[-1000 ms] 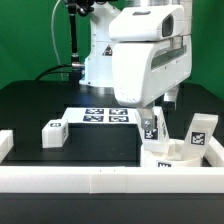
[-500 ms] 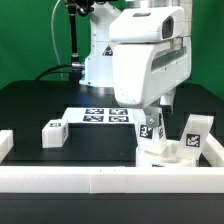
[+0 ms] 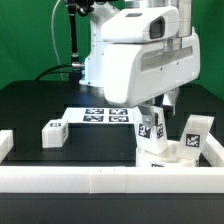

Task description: Assemble stool

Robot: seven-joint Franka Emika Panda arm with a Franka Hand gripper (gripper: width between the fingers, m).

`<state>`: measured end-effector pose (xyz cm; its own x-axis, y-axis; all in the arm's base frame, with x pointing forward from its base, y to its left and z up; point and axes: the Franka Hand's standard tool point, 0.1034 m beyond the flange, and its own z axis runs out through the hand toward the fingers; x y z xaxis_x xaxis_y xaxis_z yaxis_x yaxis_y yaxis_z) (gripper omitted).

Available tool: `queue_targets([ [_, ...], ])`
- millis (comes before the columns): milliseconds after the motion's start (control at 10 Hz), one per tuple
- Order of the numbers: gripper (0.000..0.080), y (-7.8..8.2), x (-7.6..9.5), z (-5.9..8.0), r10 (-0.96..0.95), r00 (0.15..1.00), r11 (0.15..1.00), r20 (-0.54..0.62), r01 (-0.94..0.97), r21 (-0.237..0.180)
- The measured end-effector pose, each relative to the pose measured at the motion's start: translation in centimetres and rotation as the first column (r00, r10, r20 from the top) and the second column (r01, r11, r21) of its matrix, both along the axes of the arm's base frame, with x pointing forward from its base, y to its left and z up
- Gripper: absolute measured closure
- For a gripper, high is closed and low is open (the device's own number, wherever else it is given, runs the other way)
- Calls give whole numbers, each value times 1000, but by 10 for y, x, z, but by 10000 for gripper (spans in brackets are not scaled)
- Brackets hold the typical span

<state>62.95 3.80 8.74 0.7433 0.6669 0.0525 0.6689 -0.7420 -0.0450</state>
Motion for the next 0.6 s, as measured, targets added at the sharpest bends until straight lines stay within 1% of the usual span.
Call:
queue_targets([
  [100,462,0,1,0,-119,993,993,-1,119,4],
  [300,462,1,2,-1,-342,940,940,-8,342,6],
  [500,462,2,1,-1,-493,870,870,-21,493,6],
  [600,462,3,1,-1,-590,807,807,-31,590,5],
])
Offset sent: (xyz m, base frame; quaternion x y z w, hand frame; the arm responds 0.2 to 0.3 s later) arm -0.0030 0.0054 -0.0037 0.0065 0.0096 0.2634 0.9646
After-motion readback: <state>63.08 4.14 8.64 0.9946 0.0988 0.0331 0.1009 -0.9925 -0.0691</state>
